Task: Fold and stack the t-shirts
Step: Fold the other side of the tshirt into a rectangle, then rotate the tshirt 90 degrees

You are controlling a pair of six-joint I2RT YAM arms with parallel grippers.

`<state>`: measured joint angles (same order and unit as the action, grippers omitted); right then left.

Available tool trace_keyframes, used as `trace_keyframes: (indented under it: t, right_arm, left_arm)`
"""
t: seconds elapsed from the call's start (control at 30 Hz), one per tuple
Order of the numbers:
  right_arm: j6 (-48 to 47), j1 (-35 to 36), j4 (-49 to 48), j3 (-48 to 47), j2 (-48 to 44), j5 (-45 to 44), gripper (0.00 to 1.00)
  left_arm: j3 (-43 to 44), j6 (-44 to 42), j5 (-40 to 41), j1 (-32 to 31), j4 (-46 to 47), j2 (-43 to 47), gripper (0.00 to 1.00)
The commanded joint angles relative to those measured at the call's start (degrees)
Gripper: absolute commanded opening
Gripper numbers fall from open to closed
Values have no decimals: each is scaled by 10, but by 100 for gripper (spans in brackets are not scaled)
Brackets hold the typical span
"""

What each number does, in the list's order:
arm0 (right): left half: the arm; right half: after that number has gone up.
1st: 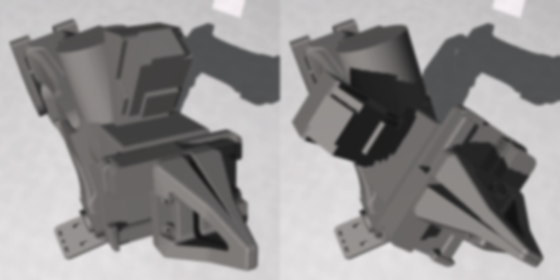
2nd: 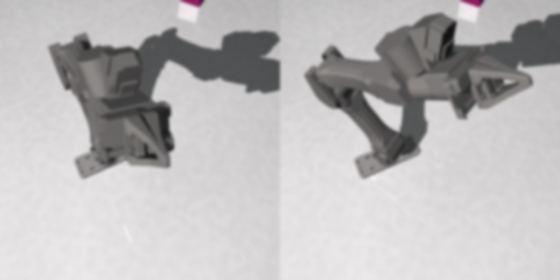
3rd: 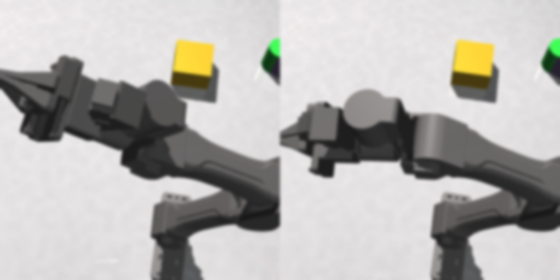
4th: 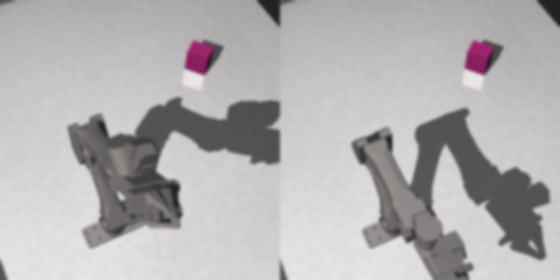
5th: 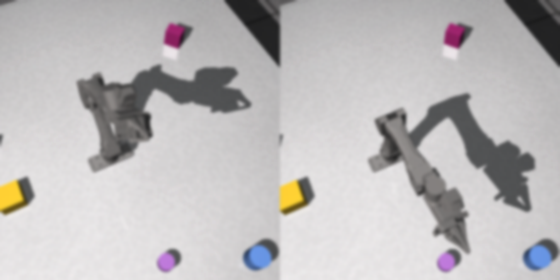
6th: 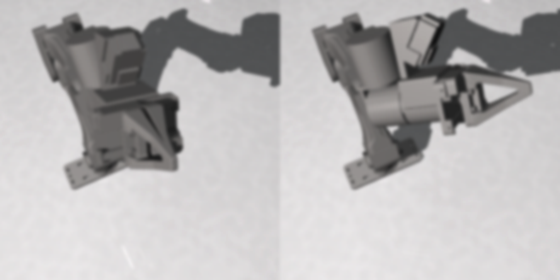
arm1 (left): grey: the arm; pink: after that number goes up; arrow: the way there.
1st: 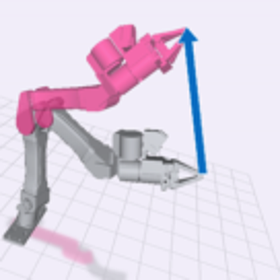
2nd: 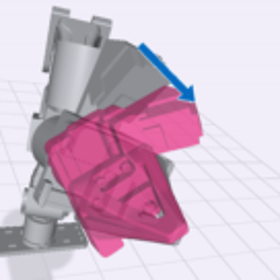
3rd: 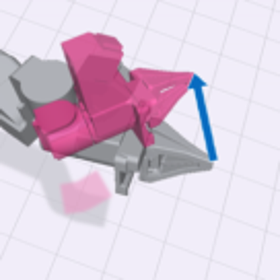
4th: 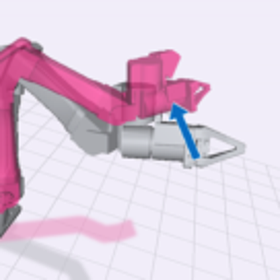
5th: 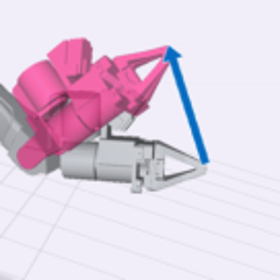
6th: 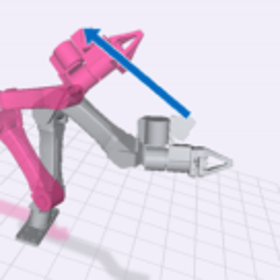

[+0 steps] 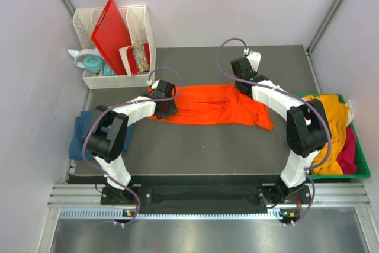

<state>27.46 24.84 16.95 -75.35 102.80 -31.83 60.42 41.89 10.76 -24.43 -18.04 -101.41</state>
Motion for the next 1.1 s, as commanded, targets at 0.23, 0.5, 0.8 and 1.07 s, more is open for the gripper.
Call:
trace_keyframes:
  t: [0.23, 0.5, 0.8, 1.07]
  right_arm:
    - [22, -20, -4, -11, 72, 73, 20]
    - [22, -28, 83, -113, 160, 136, 36]
    - [-5, -31, 0, -29, -33, 58, 56]
    - [-4, -30, 47, 17, -142, 45, 56]
  left_arm:
    - [-28, 8, -22, -4, -40, -38, 55]
    - [-28, 7, -17, -4, -52, -26, 55]
    - [-36, -33, 25, -24, -29, 80, 71]
    - [0, -40, 93, -30, -51, 129, 75]
